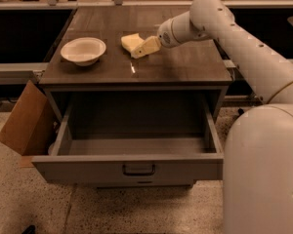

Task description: Place sponge into top drawer

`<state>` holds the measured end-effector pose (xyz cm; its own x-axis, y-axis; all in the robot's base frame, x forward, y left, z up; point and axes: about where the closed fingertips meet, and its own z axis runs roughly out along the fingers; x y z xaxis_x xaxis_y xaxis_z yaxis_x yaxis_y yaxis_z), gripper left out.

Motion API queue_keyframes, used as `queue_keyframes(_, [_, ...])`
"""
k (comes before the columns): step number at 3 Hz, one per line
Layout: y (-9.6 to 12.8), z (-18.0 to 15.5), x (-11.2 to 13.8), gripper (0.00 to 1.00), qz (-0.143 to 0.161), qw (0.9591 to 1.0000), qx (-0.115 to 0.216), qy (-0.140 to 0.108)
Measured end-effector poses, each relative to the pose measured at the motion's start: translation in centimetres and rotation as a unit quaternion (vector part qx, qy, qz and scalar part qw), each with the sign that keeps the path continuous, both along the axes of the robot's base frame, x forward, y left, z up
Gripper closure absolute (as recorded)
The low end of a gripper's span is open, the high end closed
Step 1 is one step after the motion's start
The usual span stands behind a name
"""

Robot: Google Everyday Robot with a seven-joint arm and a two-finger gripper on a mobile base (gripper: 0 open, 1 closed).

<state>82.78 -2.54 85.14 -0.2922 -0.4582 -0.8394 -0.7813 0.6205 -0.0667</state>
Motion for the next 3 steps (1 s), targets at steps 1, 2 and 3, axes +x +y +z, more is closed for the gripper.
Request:
queue_keyframes(1, [0.7, -0.5, 0.3, 0.0, 0.002, 1.0, -0.001, 0.007])
queue_keyframes(2, [1.5, -1.0, 0.4, 0.0, 0.01, 0.9998, -0.001, 0.014])
queue_keyframes(3, [2.4, -1.3, 0.5, 0.27, 0.018, 0.9996, -0.001, 0.019])
